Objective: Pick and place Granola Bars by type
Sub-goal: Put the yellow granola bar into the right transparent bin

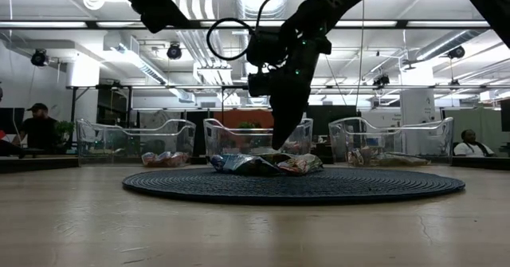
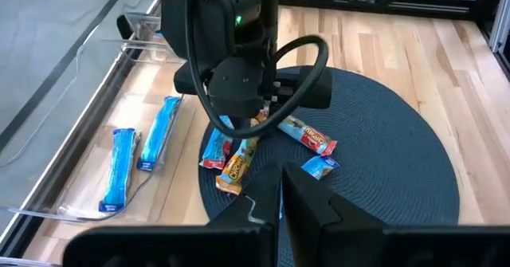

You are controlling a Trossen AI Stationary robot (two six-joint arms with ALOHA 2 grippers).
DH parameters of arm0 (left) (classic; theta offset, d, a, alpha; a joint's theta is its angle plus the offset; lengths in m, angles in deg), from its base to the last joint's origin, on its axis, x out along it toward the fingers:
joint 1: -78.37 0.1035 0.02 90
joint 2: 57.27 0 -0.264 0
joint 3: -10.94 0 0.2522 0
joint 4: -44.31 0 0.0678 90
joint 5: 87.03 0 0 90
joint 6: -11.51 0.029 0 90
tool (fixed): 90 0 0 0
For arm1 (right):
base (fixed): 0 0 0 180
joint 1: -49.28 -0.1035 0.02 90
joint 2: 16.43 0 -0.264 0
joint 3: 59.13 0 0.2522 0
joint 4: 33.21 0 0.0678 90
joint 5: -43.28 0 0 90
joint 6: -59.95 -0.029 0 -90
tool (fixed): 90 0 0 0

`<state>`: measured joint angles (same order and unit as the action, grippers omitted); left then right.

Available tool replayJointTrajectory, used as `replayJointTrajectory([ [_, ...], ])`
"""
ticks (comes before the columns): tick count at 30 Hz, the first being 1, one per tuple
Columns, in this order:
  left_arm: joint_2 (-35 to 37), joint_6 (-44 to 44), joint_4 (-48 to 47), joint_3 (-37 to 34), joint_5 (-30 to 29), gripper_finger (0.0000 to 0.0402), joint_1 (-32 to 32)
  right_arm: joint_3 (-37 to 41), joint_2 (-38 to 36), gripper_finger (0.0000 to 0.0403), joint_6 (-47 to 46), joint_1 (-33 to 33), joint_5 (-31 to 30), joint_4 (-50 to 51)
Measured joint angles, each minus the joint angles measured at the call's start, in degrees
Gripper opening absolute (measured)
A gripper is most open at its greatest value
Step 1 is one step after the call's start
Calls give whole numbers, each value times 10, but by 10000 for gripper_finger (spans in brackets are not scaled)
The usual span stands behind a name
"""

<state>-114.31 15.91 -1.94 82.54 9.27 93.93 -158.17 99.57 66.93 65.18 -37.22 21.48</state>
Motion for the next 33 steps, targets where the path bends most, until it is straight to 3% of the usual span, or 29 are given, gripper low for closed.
replayJointTrajectory([
  [28,0,4,-1,0,-5,0,5,4,49,186,-4,2,2,-13],
  [33,0,5,-1,0,-5,0,5,9,49,166,0,2,-5,-14],
])
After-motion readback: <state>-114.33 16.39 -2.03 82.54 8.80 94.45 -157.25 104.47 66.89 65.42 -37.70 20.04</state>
